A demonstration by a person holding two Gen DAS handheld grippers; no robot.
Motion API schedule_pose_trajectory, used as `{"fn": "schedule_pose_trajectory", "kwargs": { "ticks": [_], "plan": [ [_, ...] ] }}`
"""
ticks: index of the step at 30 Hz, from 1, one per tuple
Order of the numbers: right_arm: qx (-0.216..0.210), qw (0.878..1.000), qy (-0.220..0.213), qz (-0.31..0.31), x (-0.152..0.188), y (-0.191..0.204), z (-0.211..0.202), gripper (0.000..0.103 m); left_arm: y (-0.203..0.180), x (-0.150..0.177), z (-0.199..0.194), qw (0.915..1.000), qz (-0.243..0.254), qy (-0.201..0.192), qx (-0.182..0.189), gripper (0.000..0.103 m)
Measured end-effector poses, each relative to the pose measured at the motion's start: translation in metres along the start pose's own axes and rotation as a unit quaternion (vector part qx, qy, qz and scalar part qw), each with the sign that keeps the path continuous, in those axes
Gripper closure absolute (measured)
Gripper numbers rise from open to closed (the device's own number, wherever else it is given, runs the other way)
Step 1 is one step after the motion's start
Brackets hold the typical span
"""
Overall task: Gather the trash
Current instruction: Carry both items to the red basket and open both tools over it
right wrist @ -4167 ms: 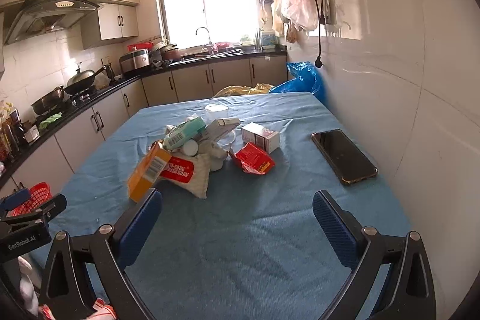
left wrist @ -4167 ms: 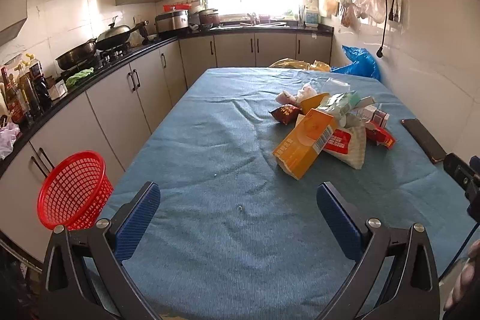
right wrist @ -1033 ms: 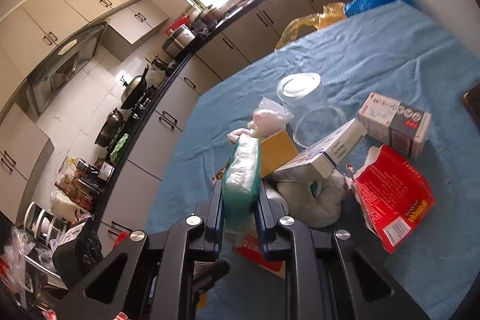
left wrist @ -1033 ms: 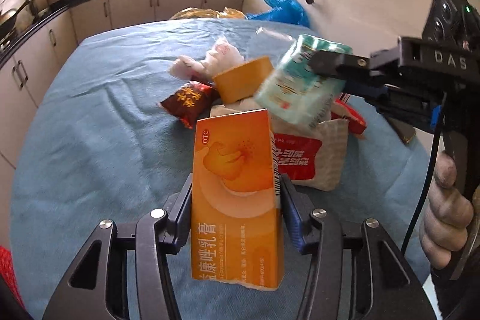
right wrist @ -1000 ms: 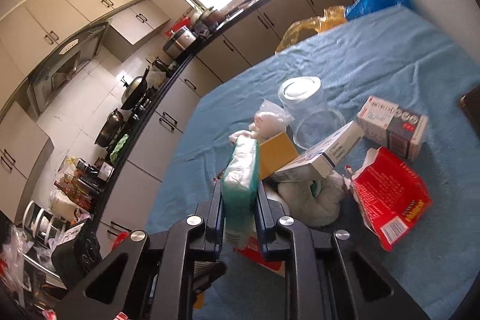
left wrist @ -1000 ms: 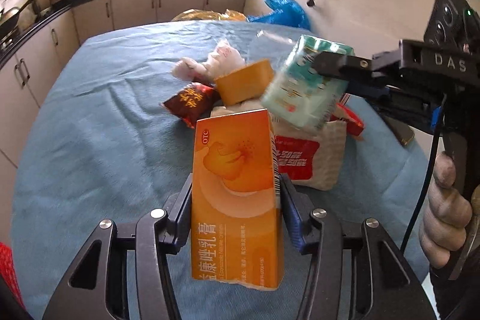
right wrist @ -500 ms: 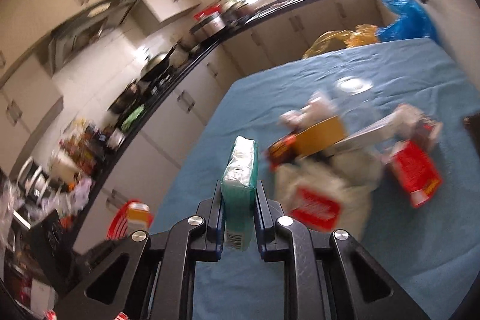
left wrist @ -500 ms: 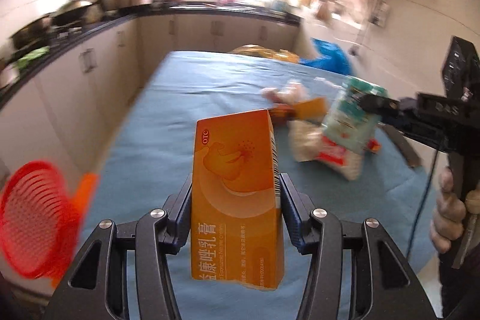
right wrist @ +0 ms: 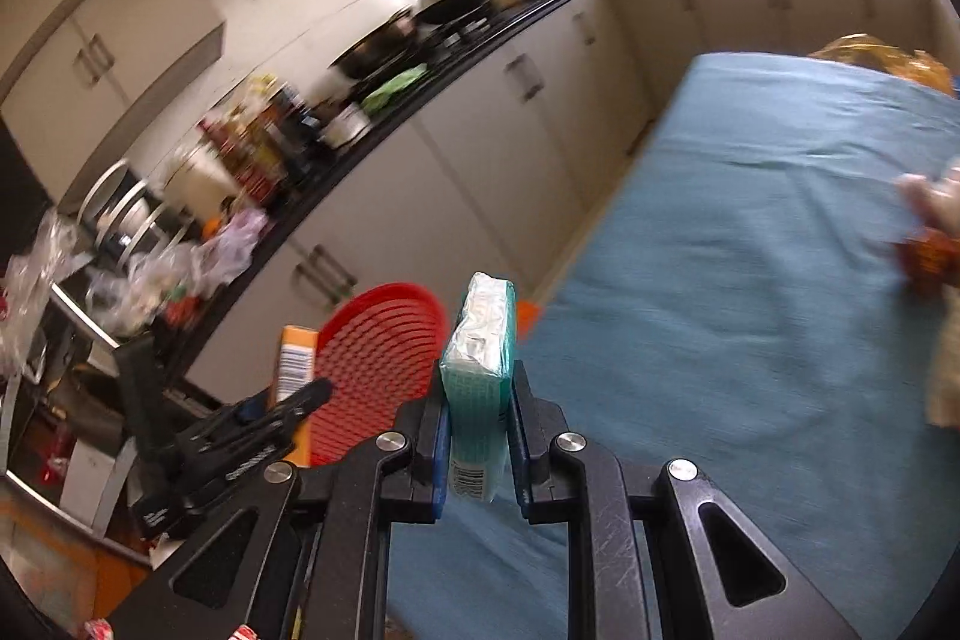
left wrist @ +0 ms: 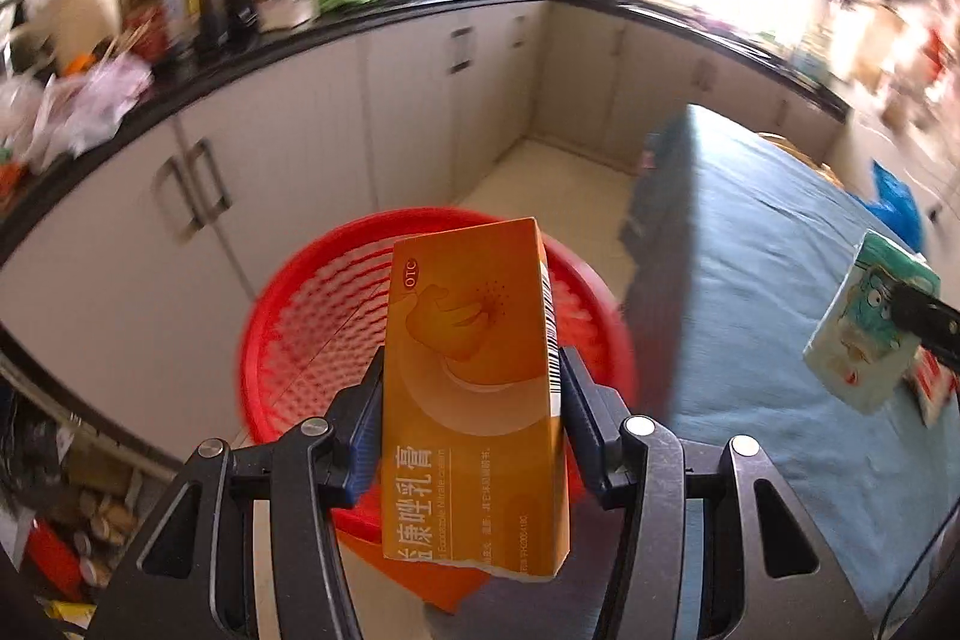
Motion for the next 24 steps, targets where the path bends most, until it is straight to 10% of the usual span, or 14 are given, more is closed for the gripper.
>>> {"fn": "schedule_pose_trajectory", "kwargs": {
  "ticks": [9, 13, 24],
  "plan": [
    [-0.058, 0.997, 0.054, 0.009, -0.011, 0.04, 0.096, 0.081, 0.033, -0.003, 0.021, 0.9995, -0.028, 0.015, -0.008, 0.051],
    [-0.062, 0.996, 0.066, 0.026, -0.01, 0.038, 0.114, 0.044, 0.032, -0.001, 0.02, 0.9993, -0.033, 0.017, 0.009, 0.042],
    [0.007, 0.998, 0.068, -0.001, 0.0, 0.015, 0.103, 0.043, 0.057, -0.005, -0.009, 0.9978, -0.053, -0.028, -0.03, 0.031]
  ]
}}
Point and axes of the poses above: each gripper's, at about its wrist camera, not at the fingertips, and z roughly the way its jaws point, y to its left, x to its underside, the point moved 2 cm from there along z, roughly the way its jaws point, and after that the axes turned 1 degree about -y, right-handed, at the moved point
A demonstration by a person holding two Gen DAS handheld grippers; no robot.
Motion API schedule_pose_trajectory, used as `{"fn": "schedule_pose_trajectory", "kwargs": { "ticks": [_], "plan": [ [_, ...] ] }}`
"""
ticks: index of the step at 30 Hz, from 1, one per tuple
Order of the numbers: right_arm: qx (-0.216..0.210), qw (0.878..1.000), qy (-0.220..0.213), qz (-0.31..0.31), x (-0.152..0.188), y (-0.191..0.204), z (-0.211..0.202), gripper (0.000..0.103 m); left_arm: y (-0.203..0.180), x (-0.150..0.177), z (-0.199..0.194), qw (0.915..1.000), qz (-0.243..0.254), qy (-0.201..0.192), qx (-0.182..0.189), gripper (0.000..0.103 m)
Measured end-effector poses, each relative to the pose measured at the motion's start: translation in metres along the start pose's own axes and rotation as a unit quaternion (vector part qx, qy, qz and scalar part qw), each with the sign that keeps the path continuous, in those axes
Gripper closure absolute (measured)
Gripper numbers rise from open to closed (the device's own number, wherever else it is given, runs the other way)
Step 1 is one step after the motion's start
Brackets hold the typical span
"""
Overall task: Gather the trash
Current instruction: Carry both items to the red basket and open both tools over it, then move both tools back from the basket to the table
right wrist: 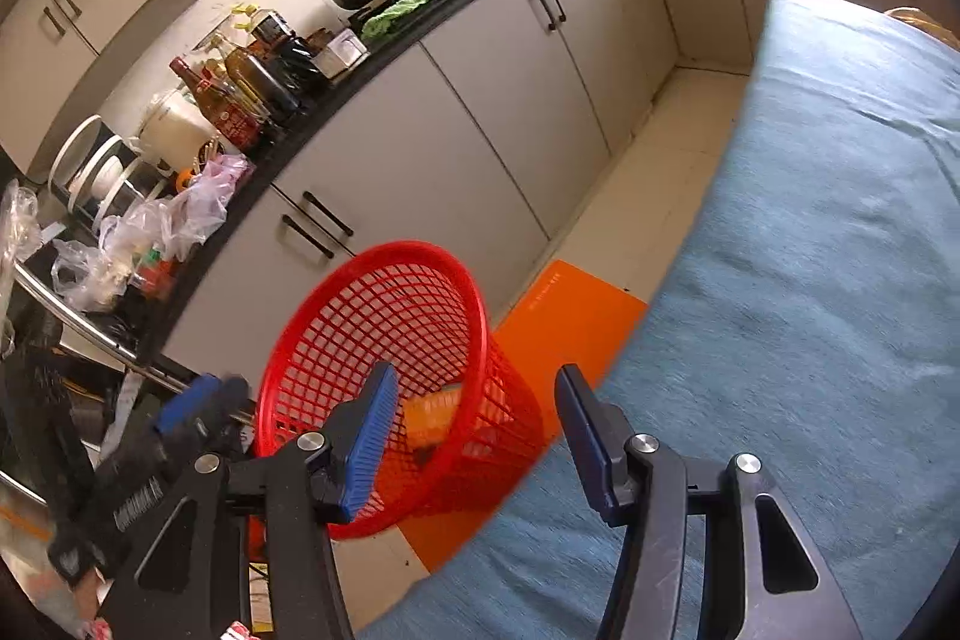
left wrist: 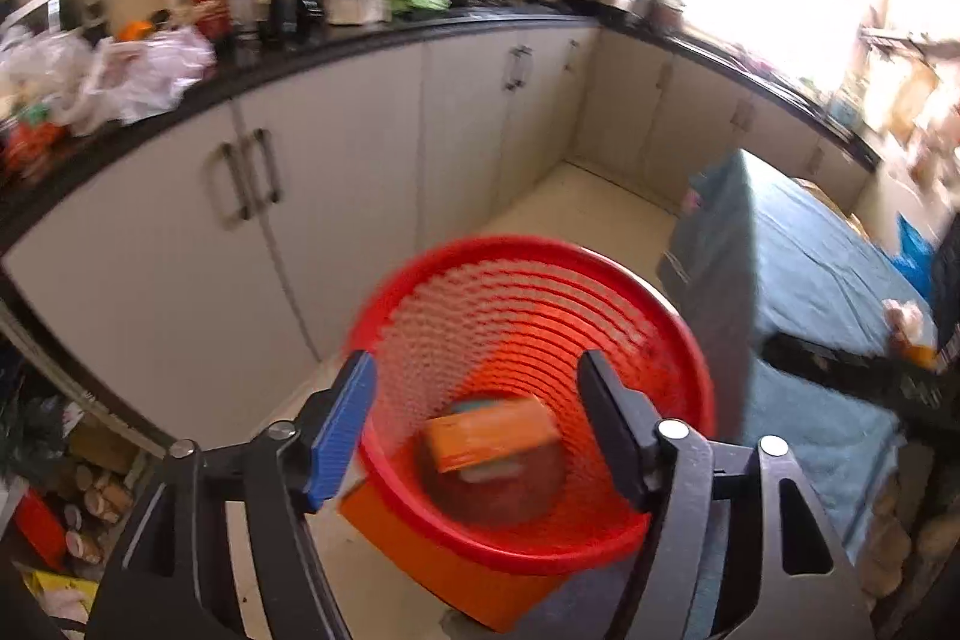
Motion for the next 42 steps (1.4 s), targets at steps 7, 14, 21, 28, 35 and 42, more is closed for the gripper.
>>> {"fn": "schedule_pose_trajectory", "kwargs": {
  "ticks": [7, 14, 21, 28, 35, 42],
  "plan": [
    [0.012, 1.0, -0.007, 0.005, 0.013, -0.012, -0.024, 0.043, 0.045, -0.026, 0.052, 0.9984, -0.029, 0.041, -0.025, 0.029],
    [0.032, 0.999, -0.029, 0.015, 0.024, -0.028, -0.062, 0.043, 0.04, -0.027, 0.111, 0.9926, -0.008, 0.121, -0.006, 0.076],
    [0.031, 0.998, -0.035, 0.052, 0.036, -0.055, -0.09, 0.043, 0.049, -0.016, 0.107, 0.9894, -0.048, 0.136, 0.012, 0.083],
    [0.029, 0.996, -0.042, 0.074, 0.045, -0.066, -0.102, 0.043, 0.031, 0.006, 0.11, 0.9807, -0.063, 0.176, 0.056, 0.091],
    [0.053, 0.994, -0.058, 0.077, 0.063, -0.082, -0.132, 0.037, 0.023, 0.009, 0.103, 0.982, -0.076, 0.165, 0.052, 0.06],
    [0.08, 0.988, -0.081, 0.103, 0.092, -0.124, -0.176, 0.031, 0.018, -0.006, 0.057, 0.995, -0.035, 0.08, -0.05, 0.042]
  ]
}}
Point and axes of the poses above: each gripper's, at about its wrist camera, not at the fingertips, and z roughly the way its jaws point, y to its left, x to its underside, the point moved 2 cm from there along z, roughly the way its jaws point, and after that the axes turned 1 degree about -y, right-handed, at the moved point
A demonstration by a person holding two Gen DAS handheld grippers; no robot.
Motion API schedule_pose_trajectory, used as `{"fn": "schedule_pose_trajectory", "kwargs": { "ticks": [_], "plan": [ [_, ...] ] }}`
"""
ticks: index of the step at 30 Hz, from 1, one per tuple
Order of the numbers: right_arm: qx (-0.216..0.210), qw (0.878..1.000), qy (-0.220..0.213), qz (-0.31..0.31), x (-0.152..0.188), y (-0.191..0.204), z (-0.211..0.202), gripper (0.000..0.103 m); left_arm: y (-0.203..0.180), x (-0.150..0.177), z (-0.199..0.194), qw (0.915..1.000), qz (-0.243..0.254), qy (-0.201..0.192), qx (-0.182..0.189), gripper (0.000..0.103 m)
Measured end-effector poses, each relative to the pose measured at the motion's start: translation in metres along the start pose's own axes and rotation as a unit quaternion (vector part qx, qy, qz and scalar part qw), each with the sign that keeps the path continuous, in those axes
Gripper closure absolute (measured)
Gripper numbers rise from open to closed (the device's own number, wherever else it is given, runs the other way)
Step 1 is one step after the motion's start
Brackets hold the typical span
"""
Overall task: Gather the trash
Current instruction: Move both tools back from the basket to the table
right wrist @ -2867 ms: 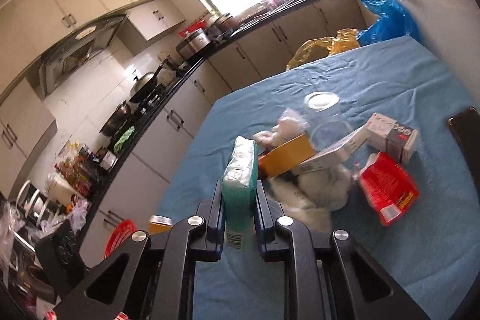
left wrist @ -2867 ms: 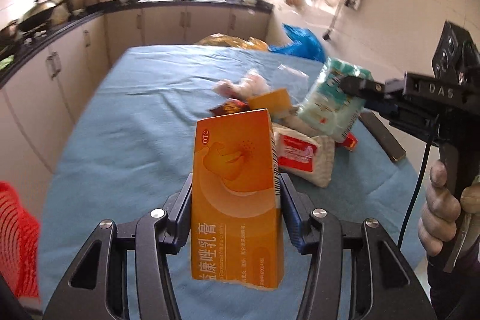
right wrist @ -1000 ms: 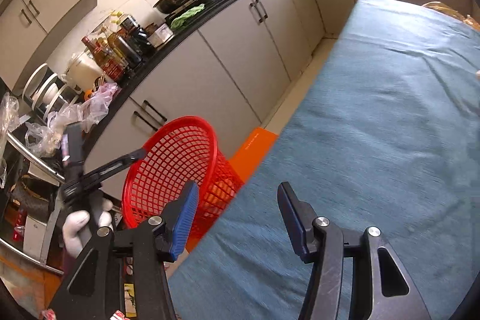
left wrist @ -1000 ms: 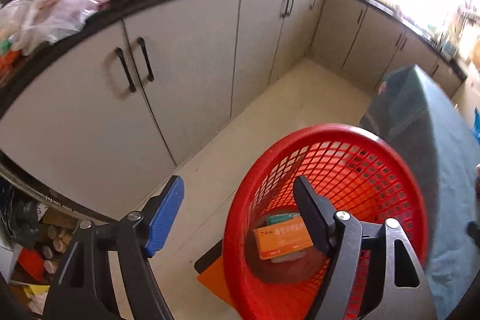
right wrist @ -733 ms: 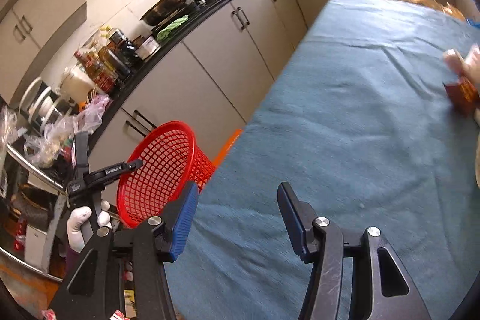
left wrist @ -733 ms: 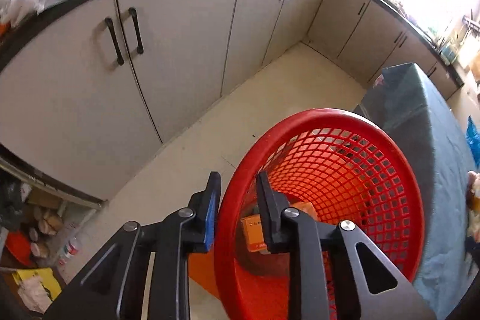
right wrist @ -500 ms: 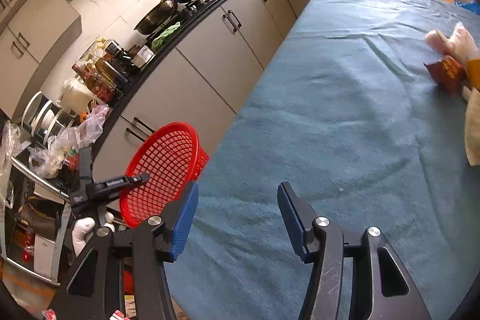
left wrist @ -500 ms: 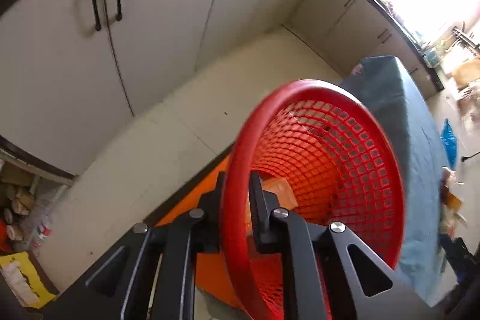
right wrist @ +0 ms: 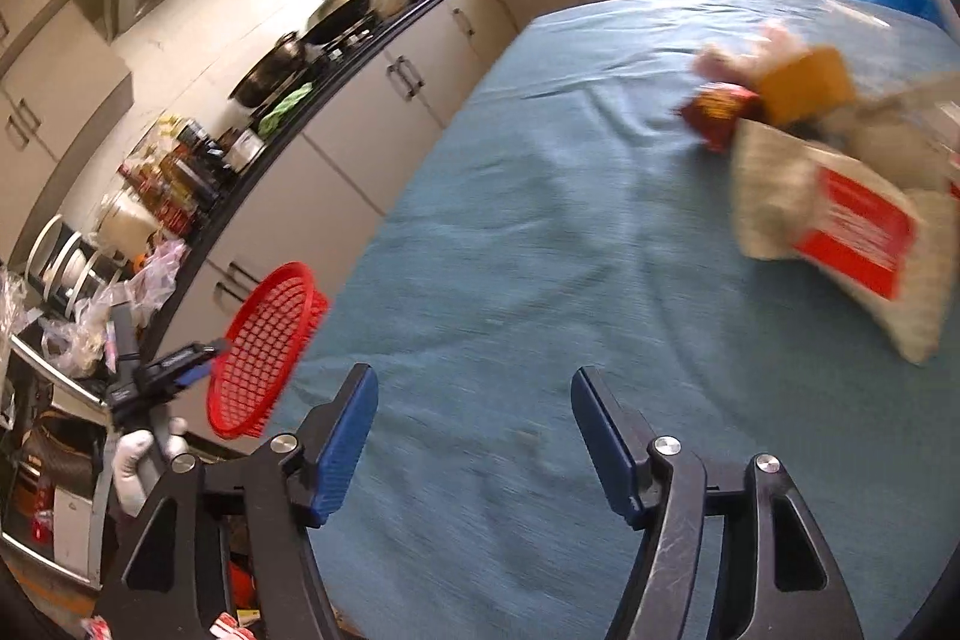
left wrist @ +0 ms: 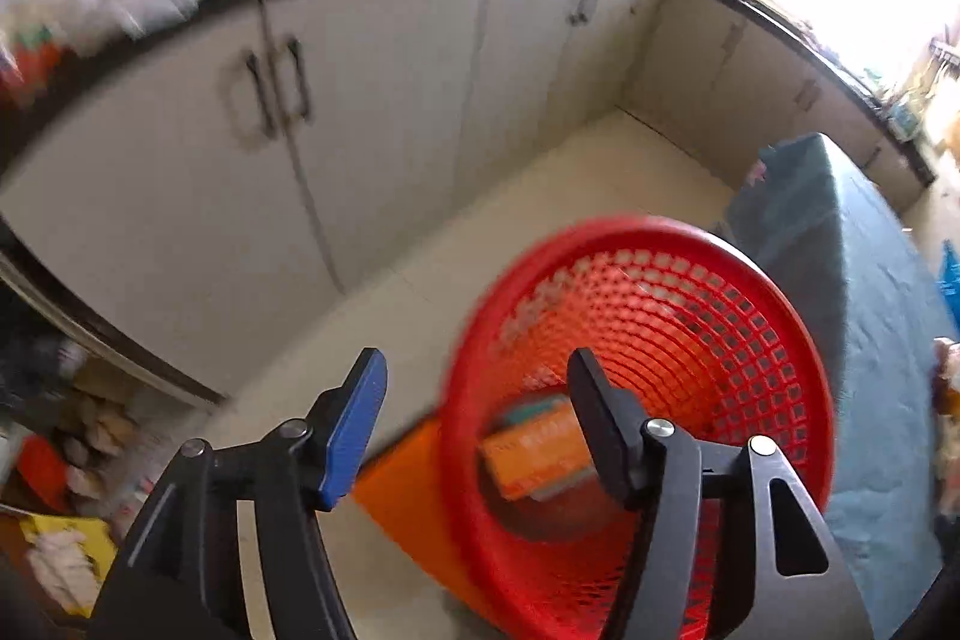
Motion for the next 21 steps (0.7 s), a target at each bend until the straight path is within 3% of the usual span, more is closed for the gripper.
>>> {"fn": "schedule_pose_trajectory", "kwargs": {
  "ticks": [2, 5, 9, 11, 17, 21],
  "plan": [
    [0.011, 1.0, -0.009, 0.012, 0.005, -0.02, -0.015, 0.031, -0.004, 0.0, -0.023, 0.999, 0.012, -0.034, -0.026, 0.041],
    [0.034, 0.999, -0.029, 0.026, 0.011, -0.048, -0.037, 0.028, -0.024, 0.005, -0.061, 0.9957, 0.04, -0.078, -0.028, 0.034],
    [0.073, 0.995, -0.062, 0.038, 0.016, -0.087, -0.072, 0.025, -0.078, 0.018, -0.105, 0.9879, 0.096, -0.122, 0.008, 0.022],
    [0.086, 0.993, -0.069, 0.044, 0.015, -0.103, -0.084, 0.025, -0.118, 0.028, -0.119, 0.9815, 0.132, -0.128, 0.052, 0.015],
    [0.115, 0.986, -0.095, 0.075, 0.01, -0.155, -0.123, 0.025, -0.245, 0.065, -0.121, 0.952, 0.227, -0.068, 0.193, 0.014],
    [0.12, 0.983, -0.107, 0.092, 0.005, -0.179, -0.14, 0.025, -0.316, 0.092, -0.111, 0.934, 0.258, -0.023, 0.246, 0.014]
  ]
}}
Point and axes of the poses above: each gripper's, at about its wrist camera, not at the fingertips, and z roughly the way its jaws point, y to its left, x to its underside, the point moved 2 cm from there along z, roughly the way its jaws point, and after that the axes turned 1 degree about -y, right-handed, at the moved point
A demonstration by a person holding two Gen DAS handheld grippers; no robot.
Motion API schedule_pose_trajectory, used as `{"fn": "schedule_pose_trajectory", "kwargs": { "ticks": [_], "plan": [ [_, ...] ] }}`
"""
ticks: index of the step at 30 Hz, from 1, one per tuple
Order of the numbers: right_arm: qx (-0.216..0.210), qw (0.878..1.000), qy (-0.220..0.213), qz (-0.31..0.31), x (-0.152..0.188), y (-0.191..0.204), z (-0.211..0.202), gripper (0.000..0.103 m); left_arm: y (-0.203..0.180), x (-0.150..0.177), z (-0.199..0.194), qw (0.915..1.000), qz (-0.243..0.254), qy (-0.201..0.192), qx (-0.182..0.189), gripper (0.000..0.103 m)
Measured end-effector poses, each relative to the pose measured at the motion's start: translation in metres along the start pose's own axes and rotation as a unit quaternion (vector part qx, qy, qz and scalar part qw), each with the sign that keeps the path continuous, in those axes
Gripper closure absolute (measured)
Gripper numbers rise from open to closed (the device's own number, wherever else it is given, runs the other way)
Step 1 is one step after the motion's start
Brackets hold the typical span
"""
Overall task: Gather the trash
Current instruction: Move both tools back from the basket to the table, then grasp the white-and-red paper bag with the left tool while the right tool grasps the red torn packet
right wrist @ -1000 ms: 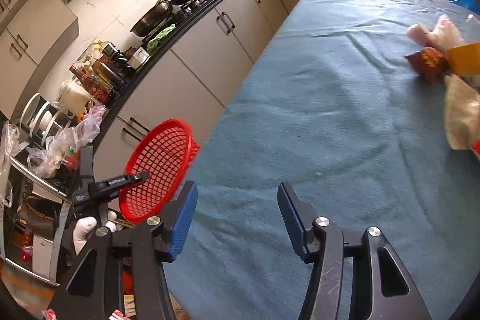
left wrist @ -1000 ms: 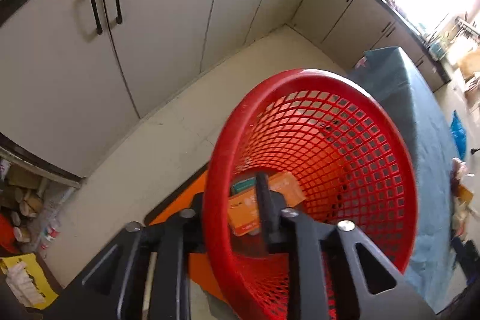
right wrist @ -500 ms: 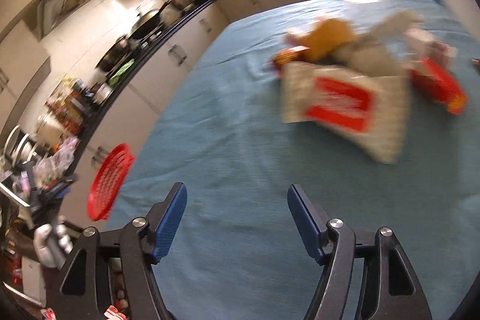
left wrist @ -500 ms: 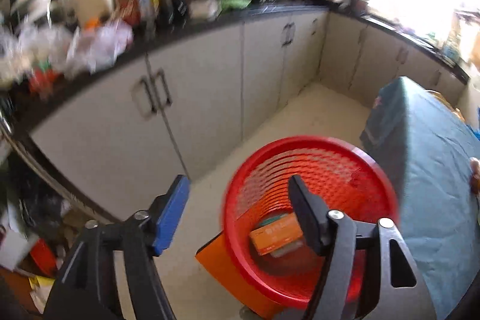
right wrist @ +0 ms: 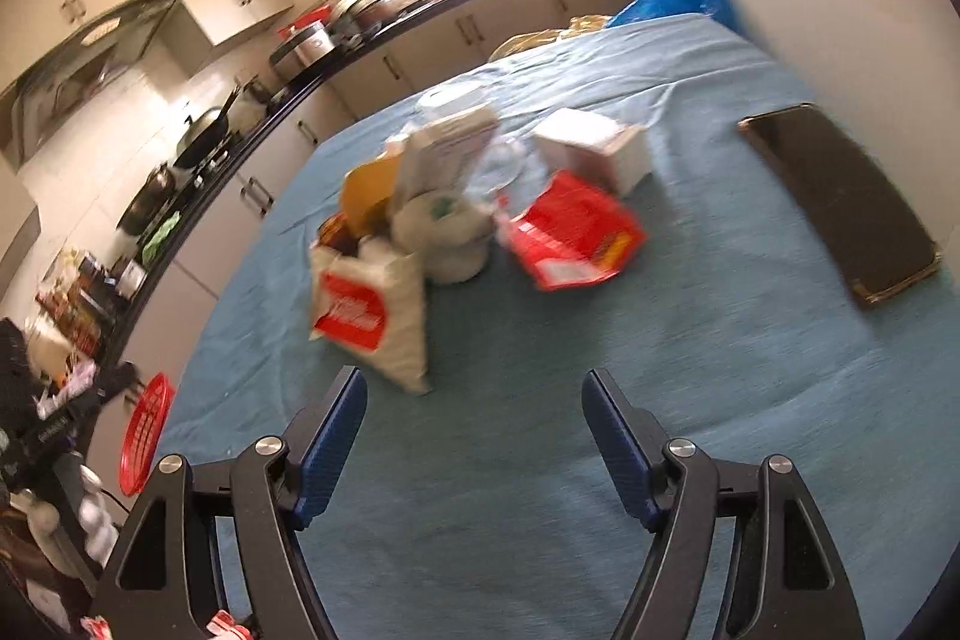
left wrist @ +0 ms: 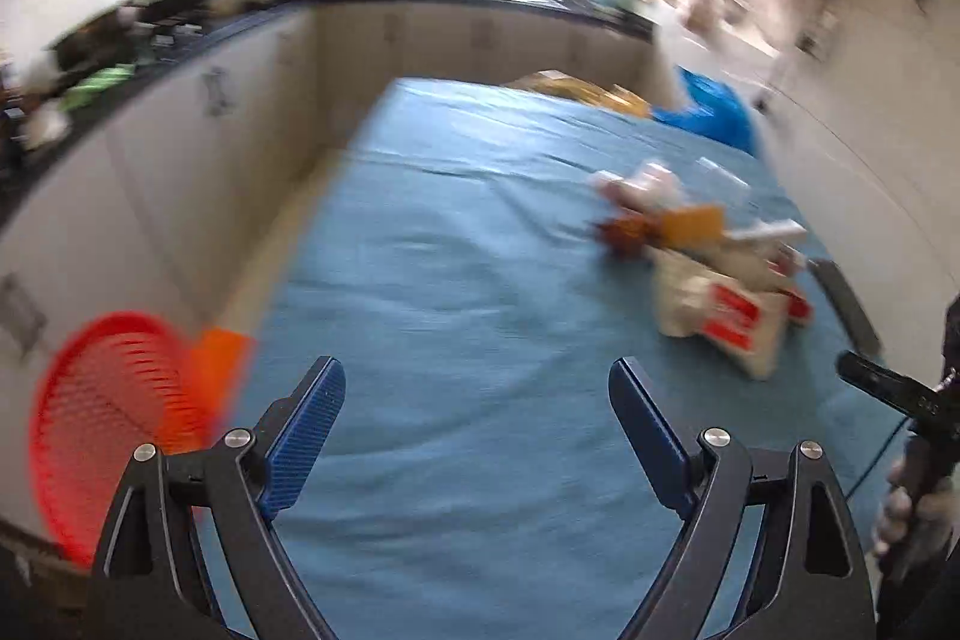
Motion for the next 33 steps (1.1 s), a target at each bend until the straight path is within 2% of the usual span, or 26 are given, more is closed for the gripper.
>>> {"fn": "schedule_pose_trajectory", "kwargs": {
  "ticks": [3, 5, 9, 12, 15, 18, 21, 23, 25, 27, 28, 29, 31, 33],
  "plan": [
    [-0.002, 1.0, -0.009, 0.01, -0.006, -0.014, -0.004, 0.023, -0.041, 0.0, 0.034, 0.9979, -0.003, 0.041, 0.051, 0.014],
    [-0.008, 1.0, -0.011, 0.021, -0.007, -0.022, -0.004, 0.023, -0.068, 0.004, 0.059, 0.9934, -0.015, 0.071, 0.089, 0.014],
    [-0.038, 0.998, -0.002, 0.05, -0.01, -0.033, 0.006, 0.023, -0.096, 0.009, 0.096, 0.985, -0.045, 0.106, 0.129, 0.014],
    [-0.05, 0.998, -0.004, 0.047, -0.013, -0.033, 0.008, 0.023, -0.111, 0.005, 0.12, 0.9773, -0.084, 0.125, 0.149, 0.014],
    [-0.055, 0.997, -0.013, 0.044, -0.014, -0.033, 0.007, 0.023, -0.117, -0.003, 0.131, 0.975, -0.125, 0.113, 0.145, 0.014],
    [-0.061, 0.996, -0.016, 0.057, -0.015, -0.041, 0.008, 0.023, -0.126, -0.008, 0.139, 0.9762, -0.14, 0.106, 0.127, 0.01],
    [-0.064, 0.995, -0.017, 0.069, -0.014, -0.049, 0.009, 0.023, -0.141, -0.012, 0.145, 0.9807, -0.134, 0.1, 0.102, 0.008],
    [-0.066, 0.995, -0.017, 0.072, -0.014, -0.05, 0.011, 0.023, -0.154, -0.012, 0.148, 0.9859, -0.119, 0.098, 0.065, 0.008],
    [-0.066, 0.995, -0.016, 0.073, -0.013, -0.051, 0.011, 0.023, -0.167, -0.012, 0.152, 0.9893, -0.093, 0.1, 0.052, 0.008],
    [-0.065, 0.995, -0.015, 0.071, -0.013, -0.05, 0.01, 0.023, -0.177, -0.008, 0.151, 0.9917, -0.058, 0.106, 0.044, 0.017],
    [-0.064, 0.995, -0.015, 0.068, -0.012, -0.049, 0.009, 0.023, -0.179, -0.008, 0.148, 0.9918, -0.049, 0.107, 0.051, 0.03],
    [-0.063, 0.996, -0.015, 0.066, -0.012, -0.049, 0.008, 0.023, -0.179, -0.006, 0.145, 0.9903, -0.045, 0.112, 0.068, 0.04],
    [-0.057, 0.996, -0.015, 0.062, -0.011, -0.048, 0.006, 0.023, -0.173, -0.002, 0.138, 0.9844, -0.048, 0.134, 0.103, 0.051],
    [-0.053, 0.997, -0.012, 0.063, -0.009, -0.05, 0.006, 0.023, -0.165, 0.004, 0.13, 0.9812, -0.046, 0.145, 0.119, 0.064]
  ]
}}
Point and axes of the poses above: each gripper's, at about its wrist camera, not at the fingertips, and z roughly the way its jaws point, y to its left, x to its underside, the point moved 2 cm from there along z, roughly the way its jaws point, and after that the axes turned 1 degree about -y, right-handed, at the moved point
